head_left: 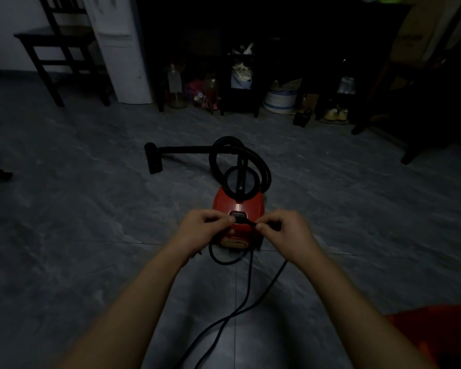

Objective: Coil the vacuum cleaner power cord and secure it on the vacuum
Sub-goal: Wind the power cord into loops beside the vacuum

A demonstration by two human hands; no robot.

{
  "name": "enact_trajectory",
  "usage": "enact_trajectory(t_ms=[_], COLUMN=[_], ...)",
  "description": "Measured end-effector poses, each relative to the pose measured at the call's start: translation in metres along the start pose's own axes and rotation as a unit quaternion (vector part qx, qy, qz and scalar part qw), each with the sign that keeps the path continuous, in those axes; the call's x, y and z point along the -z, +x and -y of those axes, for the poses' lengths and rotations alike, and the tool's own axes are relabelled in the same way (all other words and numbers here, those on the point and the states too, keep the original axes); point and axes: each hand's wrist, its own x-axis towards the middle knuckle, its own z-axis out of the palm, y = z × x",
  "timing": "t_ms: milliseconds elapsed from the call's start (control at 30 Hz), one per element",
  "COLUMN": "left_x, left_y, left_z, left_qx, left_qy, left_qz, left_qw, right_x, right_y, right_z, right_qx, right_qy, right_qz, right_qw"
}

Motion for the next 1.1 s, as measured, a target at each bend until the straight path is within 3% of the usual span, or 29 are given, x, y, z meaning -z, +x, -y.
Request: enact_trajectory(t_ms=[200,533,800,933,1100], left_x=[-0.003,0.006,-0.003,-0.005,-0.008], left_y=[0.002,0.007,0.006,0.009,0.017], left_z=[-0.008,-0.01,-0.003,0.001,0.008], left_qx=[-0.004,0.027,-0.045,-0.065,-0.055], left_qy=[-0.047,-0.307,-0.184,-0.15,-0.127], left_qz=[-0.011,-0.063,-0.171,-0.231,-0.227], left_qw=[0.999,0.949,0.967,0.959,0.964], right_x=[0.002,-0.003,-0.003,0.006,0.011], right_y=[0.002,0.005,0.006,0.005,0.001], right_z=[0.004,-0.003,0.019,0.022,0.017], right_qx=[-0.013,-0.066,-0.119,-0.131,-0.148], right_qy=[0.091,0.208,0.338,0.363,0.361], right_qz=[-0.063,-0.062,-0.047,-0.013,0.036], right_qw=[0.994,0.974,0.932,0.923,0.92])
